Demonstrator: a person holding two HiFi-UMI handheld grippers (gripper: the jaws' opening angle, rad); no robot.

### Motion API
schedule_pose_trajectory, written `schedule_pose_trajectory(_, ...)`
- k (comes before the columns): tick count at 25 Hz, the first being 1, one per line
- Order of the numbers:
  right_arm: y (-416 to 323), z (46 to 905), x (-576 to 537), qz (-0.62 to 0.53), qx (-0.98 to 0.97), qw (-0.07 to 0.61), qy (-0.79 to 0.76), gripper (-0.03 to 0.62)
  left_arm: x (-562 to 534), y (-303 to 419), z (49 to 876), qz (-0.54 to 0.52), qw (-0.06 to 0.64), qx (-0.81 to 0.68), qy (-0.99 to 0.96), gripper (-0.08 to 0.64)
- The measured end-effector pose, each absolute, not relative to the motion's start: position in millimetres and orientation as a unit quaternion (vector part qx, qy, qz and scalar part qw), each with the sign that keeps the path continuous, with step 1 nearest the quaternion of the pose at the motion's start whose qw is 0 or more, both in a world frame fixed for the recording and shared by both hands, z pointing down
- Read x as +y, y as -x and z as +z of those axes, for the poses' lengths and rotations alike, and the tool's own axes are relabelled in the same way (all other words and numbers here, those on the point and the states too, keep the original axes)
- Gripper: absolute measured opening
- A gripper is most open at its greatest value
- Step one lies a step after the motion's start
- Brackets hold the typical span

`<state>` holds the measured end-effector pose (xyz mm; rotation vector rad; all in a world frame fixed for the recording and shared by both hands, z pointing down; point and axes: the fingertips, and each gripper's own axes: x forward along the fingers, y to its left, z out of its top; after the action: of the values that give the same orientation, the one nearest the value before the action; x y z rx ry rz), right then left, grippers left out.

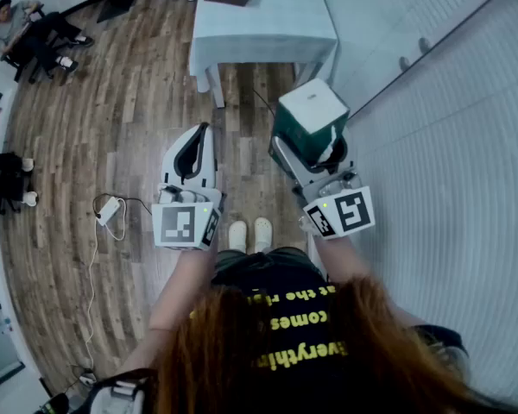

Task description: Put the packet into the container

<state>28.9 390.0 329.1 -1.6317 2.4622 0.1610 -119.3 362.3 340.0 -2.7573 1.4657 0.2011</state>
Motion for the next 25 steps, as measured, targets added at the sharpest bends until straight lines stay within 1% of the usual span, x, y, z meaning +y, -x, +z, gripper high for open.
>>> schedule_pose_trajectory(12, -25.5, 323.4, 388.5, 0.060, 0.834, 0.098, 0.540, 0.403, 362.9, 119.7, 338.4, 0.060, 0.011, 0.476, 0.877, 0.002)
schedule_pose_trajectory(25, -30.7, 314.0, 375.6, 0.057, 0.838, 0.120, 0.529, 0.403, 352.8, 118.4, 335.0, 0.059, 0.018, 0.489, 0.870, 0.002)
